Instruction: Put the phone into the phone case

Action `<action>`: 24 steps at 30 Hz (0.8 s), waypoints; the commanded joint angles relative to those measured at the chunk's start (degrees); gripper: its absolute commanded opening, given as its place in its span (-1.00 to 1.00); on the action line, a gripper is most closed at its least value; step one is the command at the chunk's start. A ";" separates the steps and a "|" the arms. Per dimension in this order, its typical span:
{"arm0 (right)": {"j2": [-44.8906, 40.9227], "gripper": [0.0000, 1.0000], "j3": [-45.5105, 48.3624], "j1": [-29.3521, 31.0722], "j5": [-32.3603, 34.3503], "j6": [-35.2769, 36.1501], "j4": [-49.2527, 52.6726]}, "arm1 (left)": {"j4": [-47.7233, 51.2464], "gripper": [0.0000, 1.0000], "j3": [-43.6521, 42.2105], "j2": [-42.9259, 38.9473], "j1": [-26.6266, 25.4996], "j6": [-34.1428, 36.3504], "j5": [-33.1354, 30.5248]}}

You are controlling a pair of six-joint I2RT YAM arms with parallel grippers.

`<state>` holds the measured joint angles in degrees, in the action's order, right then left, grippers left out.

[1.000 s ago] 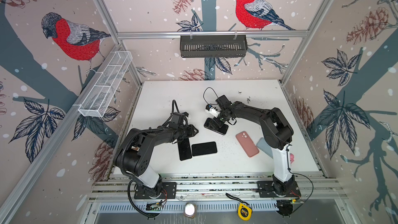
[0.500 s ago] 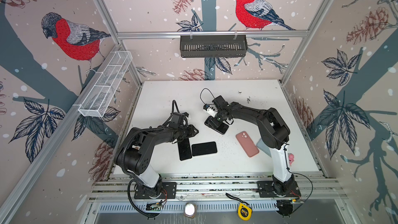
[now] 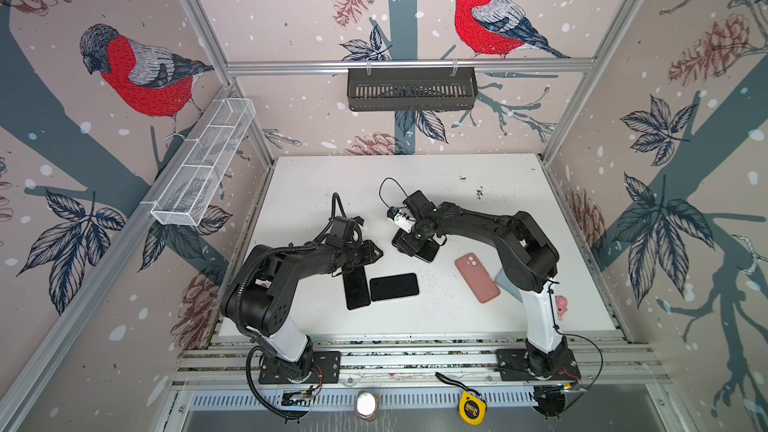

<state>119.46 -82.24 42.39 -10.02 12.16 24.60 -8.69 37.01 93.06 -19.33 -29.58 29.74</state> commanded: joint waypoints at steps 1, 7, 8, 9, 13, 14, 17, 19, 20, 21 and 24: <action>-1.19 0.68 1.85 1.59 -1.48 -1.09 5.70 | -0.52 -0.34 0.38 -1.53 0.02 0.38 -0.11; -5.01 0.62 6.20 5.29 -3.78 -1.70 3.81 | -0.05 -0.31 -0.34 -4.60 -0.09 -0.54 0.09; -5.72 0.59 6.98 5.63 -4.47 -2.03 3.37 | -0.25 -0.31 -0.67 -4.80 -0.31 -0.89 0.46; -6.40 0.57 7.62 5.85 -5.18 -2.16 3.02 | -0.62 -0.31 -1.03 -4.89 -0.61 -1.17 0.71; -8.70 0.59 10.01 6.21 -6.16 -2.87 1.06 | 0.01 -0.31 -1.08 -4.66 -2.82 -1.35 0.44; -9.04 0.59 10.29 6.18 -6.15 -3.10 0.59 | 0.28 -0.30 -0.98 -4.56 -3.43 -1.36 0.45; -9.24 0.60 10.52 6.26 -6.33 -3.29 0.36 | 0.62 -0.30 -0.95 -4.64 -4.96 -1.19 0.34; -8.93 0.72 10.42 6.36 -6.16 -3.46 0.36 | 0.91 -0.30 -0.84 -4.64 -5.53 -1.20 0.62; -8.76 0.79 10.40 6.30 -5.95 -3.63 0.23 | 1.19 -0.30 -0.76 -4.65 -5.80 -1.10 0.50; -8.80 0.84 10.50 6.47 -5.56 -3.85 -0.11 | 1.41 -0.30 -0.72 -4.68 -6.02 -1.02 0.30; -10.10 0.92 11.23 6.47 -5.14 -4.68 -0.95 | 2.13 -0.30 -0.81 -4.64 -6.20 -0.93 0.01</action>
<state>110.56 -71.44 48.69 -15.00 8.93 24.88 -7.31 36.01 88.44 -25.39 -30.17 29.74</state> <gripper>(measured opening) 0.962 0.353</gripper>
